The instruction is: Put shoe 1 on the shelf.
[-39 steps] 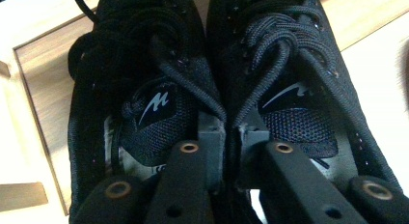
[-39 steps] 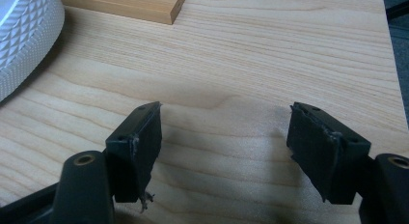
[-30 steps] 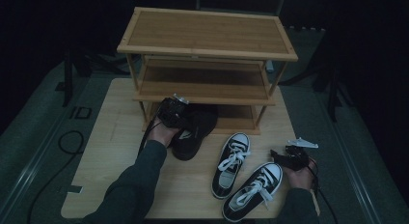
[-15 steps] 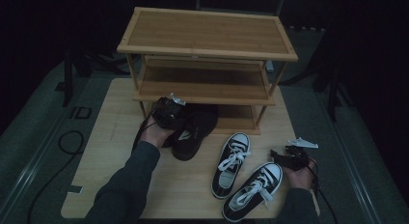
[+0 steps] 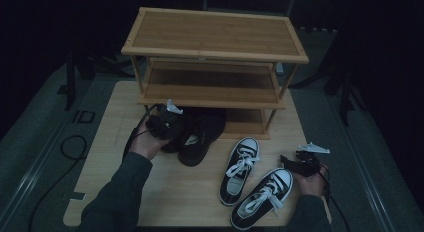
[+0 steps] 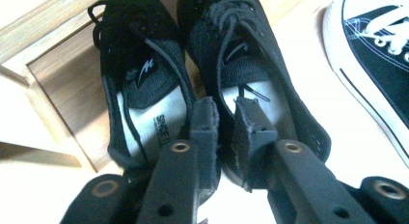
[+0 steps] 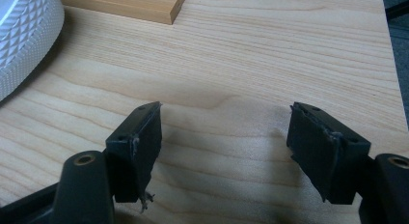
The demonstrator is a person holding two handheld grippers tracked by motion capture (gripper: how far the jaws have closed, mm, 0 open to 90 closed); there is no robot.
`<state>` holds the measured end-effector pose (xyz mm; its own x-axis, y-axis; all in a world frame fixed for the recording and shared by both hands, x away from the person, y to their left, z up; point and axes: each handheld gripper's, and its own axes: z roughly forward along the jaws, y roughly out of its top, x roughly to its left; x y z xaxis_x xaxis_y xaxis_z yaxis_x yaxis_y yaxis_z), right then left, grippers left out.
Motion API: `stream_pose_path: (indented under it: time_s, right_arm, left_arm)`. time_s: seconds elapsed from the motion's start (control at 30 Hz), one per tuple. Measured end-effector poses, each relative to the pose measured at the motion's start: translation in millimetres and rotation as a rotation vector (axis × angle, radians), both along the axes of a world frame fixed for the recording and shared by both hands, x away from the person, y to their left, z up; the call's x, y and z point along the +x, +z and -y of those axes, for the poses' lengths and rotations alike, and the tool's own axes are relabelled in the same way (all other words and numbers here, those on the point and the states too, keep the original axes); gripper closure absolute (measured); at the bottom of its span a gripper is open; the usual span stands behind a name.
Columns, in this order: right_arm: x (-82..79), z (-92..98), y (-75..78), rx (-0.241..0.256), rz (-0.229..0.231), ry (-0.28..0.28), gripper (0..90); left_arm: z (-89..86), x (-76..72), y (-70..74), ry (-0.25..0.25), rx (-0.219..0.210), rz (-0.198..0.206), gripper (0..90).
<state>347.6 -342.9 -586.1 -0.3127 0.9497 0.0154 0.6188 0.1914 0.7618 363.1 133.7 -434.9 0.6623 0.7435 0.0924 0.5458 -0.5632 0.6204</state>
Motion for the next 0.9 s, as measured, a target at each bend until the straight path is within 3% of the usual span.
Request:
stream_pose_path:
  time_s: [0.1, 0.3, 0.5, 0.9]
  right_arm:
    - [0.0, 0.0, 0.0, 0.0, 0.0, 0.0, 27.9]
    - [-0.2, -0.5, 0.1, 0.005, -0.003, -0.005, 27.9]
    - [-0.2, -0.1, 0.1, 0.002, -0.003, -0.001, 27.8]
    - [-0.1, 0.0, 0.1, 0.004, -0.003, -0.001, 27.7]
  left_arm:
    - [-4.6, -4.4, -2.4, -0.004, -0.009, -0.01, 90.0]
    - [-12.4, -10.5, -15.1, -0.017, -0.026, -0.028, 90.0]
    - [-15.1, -19.2, -21.3, -0.024, -0.009, -0.017, 90.0]
    - [-20.1, -28.8, -51.6, -0.022, -0.003, -0.062, 90.0]
